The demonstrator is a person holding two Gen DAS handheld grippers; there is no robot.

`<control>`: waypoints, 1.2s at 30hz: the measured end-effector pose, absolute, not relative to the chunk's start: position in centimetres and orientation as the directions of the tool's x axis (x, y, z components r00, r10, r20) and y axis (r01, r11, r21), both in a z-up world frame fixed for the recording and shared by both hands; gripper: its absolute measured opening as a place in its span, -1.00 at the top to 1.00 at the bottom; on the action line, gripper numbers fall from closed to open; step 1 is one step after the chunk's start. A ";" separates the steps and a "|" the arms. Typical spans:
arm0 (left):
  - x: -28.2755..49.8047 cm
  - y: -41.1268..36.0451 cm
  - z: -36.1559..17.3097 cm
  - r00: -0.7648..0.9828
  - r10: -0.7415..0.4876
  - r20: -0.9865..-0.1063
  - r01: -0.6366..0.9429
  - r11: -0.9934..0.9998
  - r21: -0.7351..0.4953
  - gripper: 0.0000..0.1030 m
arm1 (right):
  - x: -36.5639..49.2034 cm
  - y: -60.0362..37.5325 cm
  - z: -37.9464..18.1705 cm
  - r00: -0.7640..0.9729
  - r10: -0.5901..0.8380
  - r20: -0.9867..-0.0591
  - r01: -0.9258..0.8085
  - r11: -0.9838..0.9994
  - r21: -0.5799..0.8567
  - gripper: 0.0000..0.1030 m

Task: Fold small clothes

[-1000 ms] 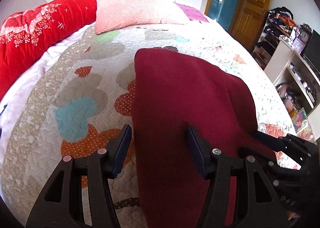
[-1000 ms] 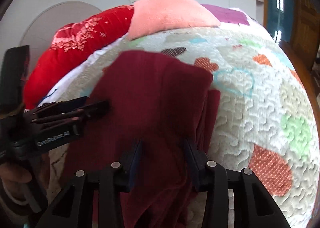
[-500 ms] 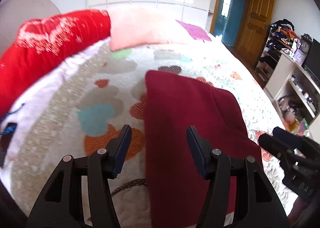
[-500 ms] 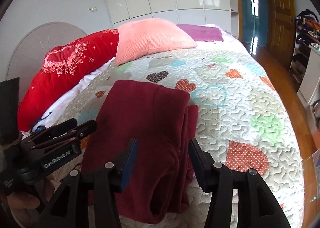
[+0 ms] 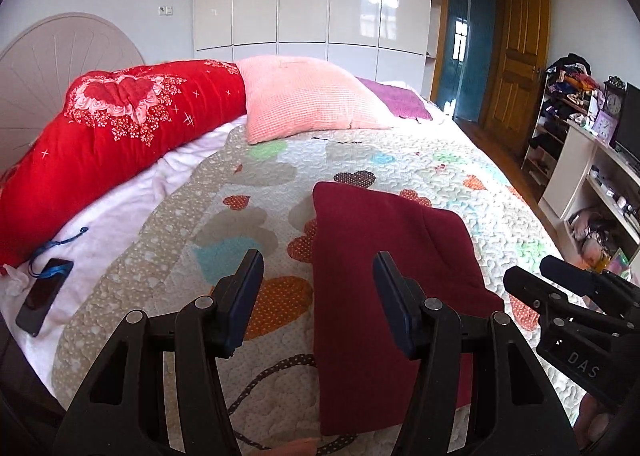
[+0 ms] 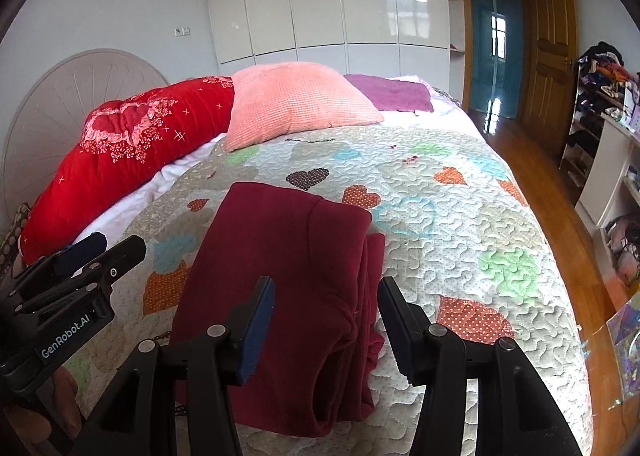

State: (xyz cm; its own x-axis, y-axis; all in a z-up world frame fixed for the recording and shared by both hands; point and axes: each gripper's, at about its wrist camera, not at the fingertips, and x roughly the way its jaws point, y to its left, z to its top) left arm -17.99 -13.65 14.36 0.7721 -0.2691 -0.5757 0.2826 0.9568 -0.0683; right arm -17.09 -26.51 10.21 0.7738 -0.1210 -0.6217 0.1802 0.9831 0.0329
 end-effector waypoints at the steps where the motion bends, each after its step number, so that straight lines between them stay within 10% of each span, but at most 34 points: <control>1: -18.1 -13.6 14.4 0.774 -0.268 -0.574 0.280 0.957 -0.069 -0.11 | -17.1 -26.5 10.3 0.774 -0.120 -0.621 0.181 0.983 0.035 -0.01; 36: -18.0 -14.1 13.7 0.767 -0.253 -0.590 0.277 0.959 -0.050 -0.11 | -16.5 -26.7 9.1 0.757 -0.089 -0.648 0.181 0.981 0.076 -0.28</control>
State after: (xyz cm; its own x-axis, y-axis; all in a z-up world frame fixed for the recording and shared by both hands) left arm -18.02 -14.07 13.67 0.7668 -0.2525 -0.5901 0.2773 0.9595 -0.0502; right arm -16.50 -26.71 9.09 0.7568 -0.0894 -0.6476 0.1810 0.9805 0.0762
